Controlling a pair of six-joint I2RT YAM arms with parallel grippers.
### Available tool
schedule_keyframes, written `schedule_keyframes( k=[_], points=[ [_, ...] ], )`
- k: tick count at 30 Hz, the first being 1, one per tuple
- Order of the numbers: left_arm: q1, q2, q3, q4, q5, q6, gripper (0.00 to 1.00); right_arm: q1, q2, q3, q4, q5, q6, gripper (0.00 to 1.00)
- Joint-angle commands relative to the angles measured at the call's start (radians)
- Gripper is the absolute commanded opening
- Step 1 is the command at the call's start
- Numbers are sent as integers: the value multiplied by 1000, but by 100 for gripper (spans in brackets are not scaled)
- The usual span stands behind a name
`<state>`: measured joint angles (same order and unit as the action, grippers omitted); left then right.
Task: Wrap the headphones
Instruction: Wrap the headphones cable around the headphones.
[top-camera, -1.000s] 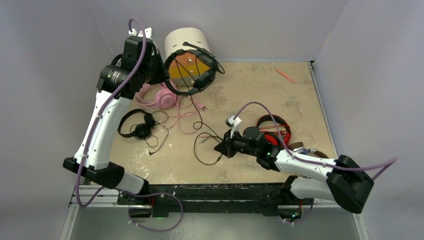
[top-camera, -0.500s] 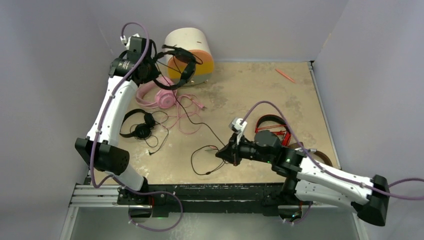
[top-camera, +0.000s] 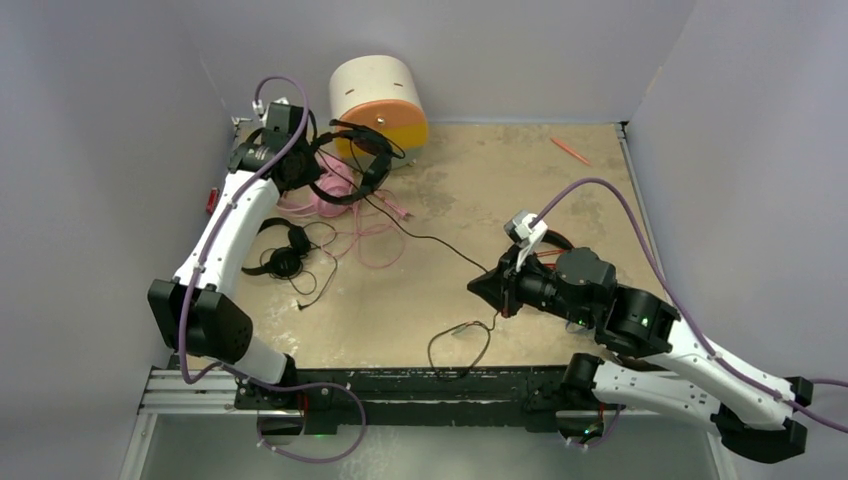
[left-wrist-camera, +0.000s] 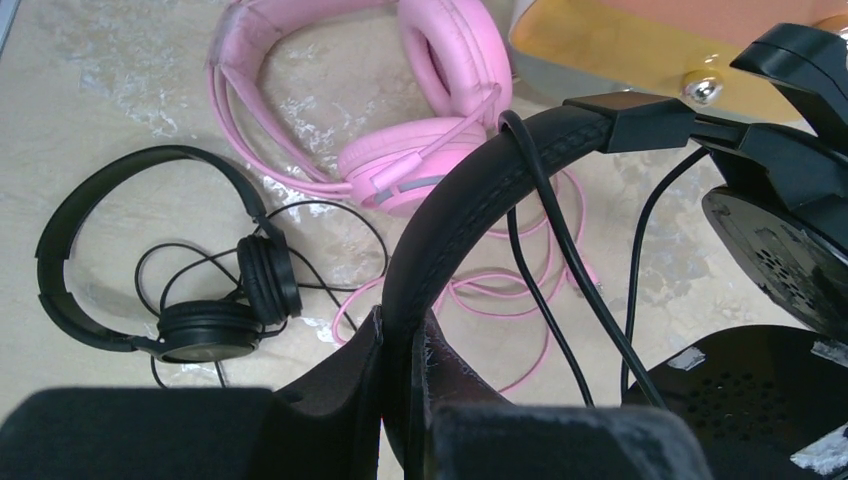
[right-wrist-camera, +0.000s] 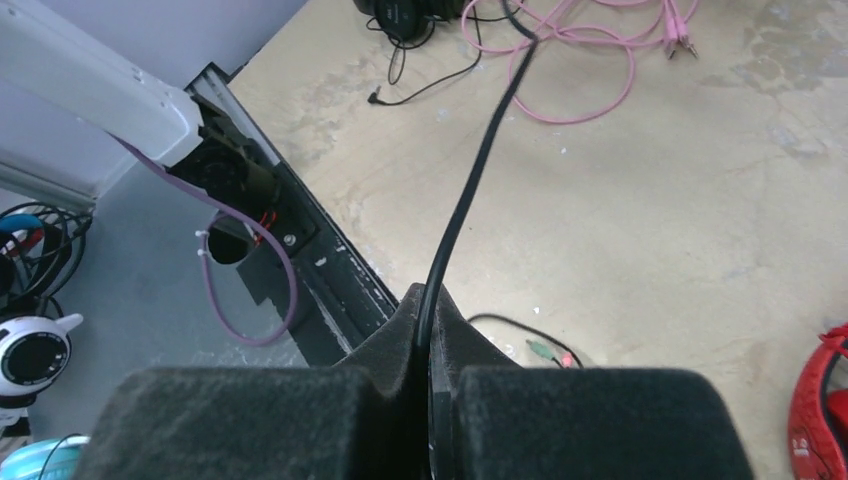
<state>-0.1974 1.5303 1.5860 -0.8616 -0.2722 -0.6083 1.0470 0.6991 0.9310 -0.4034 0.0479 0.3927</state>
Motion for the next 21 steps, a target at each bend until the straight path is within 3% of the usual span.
schedule_keyframes(
  k=[1, 6, 14, 21],
  points=[
    [5, -60, -57, 127, 20, 26, 0, 1, 6, 113, -113, 40, -11, 0],
    [-16, -122, -203, 234, 102, 92, 0, -1, 94, 213, -161, 10, -47, 0],
    [-180, -248, -446, 338, -115, 254, 0, -1, 229, 383, -119, 18, -150, 0],
    [-277, -294, -568, 366, -124, 368, 0, -2, 426, 647, -175, 24, -255, 0]
  ],
)
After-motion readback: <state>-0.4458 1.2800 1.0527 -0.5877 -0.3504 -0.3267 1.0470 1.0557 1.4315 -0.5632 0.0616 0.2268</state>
